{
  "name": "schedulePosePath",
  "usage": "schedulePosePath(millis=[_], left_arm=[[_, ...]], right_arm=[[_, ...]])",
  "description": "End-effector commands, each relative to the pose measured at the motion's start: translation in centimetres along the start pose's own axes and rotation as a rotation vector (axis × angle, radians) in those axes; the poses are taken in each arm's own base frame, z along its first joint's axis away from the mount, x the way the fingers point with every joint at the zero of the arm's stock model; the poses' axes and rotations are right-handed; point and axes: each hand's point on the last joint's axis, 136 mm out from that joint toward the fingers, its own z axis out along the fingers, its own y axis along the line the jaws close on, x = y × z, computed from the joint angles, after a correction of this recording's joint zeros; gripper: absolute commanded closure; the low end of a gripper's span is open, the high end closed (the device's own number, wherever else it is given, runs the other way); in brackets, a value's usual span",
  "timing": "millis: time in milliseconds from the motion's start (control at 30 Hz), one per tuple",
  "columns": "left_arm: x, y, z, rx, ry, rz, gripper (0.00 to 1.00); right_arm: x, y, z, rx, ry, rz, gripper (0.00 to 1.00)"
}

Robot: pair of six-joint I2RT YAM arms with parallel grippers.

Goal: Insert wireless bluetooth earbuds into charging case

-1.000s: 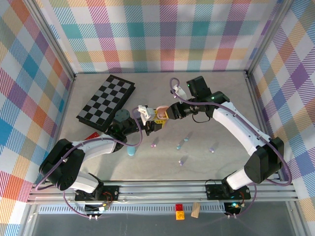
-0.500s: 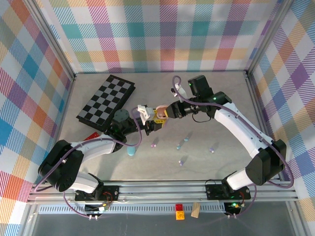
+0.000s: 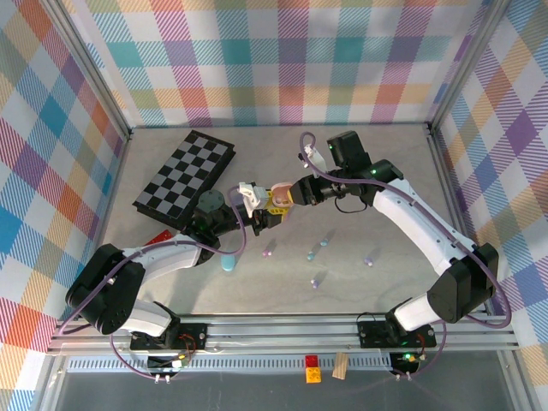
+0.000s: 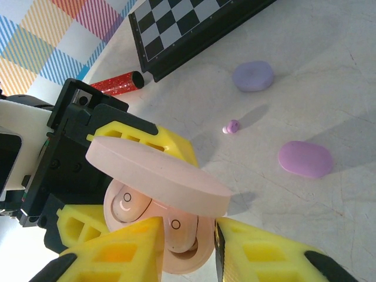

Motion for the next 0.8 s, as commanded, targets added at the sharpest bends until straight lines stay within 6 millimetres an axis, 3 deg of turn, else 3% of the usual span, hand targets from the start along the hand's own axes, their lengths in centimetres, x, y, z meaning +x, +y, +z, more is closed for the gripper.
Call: schedulePosePath(millis=[0, 167, 300, 400, 600, 767], left_arm=[[-2.3, -0.3, -0.5, 0.017, -0.067, 0.042, 0.73], [-1.8, -0.1, -0.4, 0.011, -0.06, 0.036, 0.73], [-1.9, -0.2, -0.4, 0.014, -0.066, 0.036, 0.72], [-1.9, -0.1, -0.4, 0.011, -0.063, 0.049, 0.73], [-1.8, 0.0, -0.5, 0.007, -0.052, 0.06, 0.72], [-1.6, 0.0, -0.4, 0.007, -0.05, 0.06, 0.72]], right_arm=[[-0.2, 0.8, -0.8, -0.012, -0.018, -0.023, 0.72], [-0.5, 2.5, -2.3, -0.062, -0.073, -0.095, 0.65], [-1.4, 3.5, -3.6, -0.079, -0.134, -0.116, 0.49], [-2.9, 4.3, -3.9, -0.115, -0.165, -0.093, 0.43], [-5.7, 4.7, -2.7, -0.167, -0.164, -0.071, 0.37], [-5.7, 4.1, -0.8, -0.193, -0.08, -0.063, 0.34]])
